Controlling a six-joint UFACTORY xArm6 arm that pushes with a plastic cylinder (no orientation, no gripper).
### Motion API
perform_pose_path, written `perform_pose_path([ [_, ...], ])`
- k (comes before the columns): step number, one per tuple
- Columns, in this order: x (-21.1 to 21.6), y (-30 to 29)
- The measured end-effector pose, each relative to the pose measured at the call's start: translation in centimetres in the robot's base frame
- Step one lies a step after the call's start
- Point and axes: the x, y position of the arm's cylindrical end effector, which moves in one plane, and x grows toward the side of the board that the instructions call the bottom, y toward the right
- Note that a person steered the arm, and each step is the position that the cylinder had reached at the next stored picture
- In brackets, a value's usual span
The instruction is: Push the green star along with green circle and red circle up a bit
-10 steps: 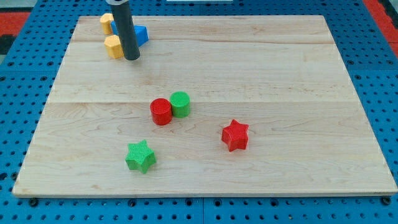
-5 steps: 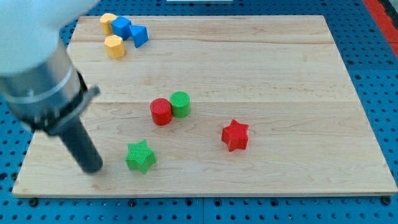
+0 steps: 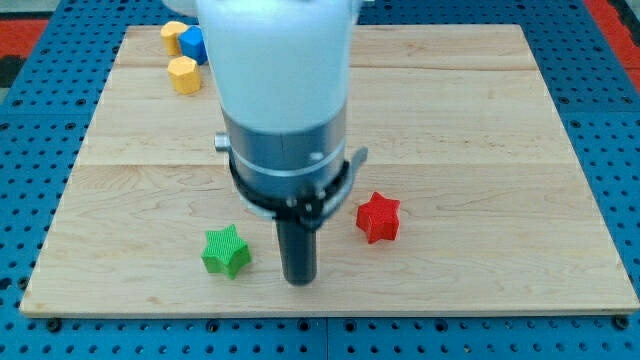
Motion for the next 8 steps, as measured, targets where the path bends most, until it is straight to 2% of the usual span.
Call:
perform_pose_path([
  [1, 1.4, -5.4],
  [2, 0.8, -7.8],
  [4, -5.2, -4.2],
  [5, -6.1, -3.4],
  [6, -5.9, -3.1],
  [7, -3.2, -3.4],
  [8, -2.7, -6.0],
])
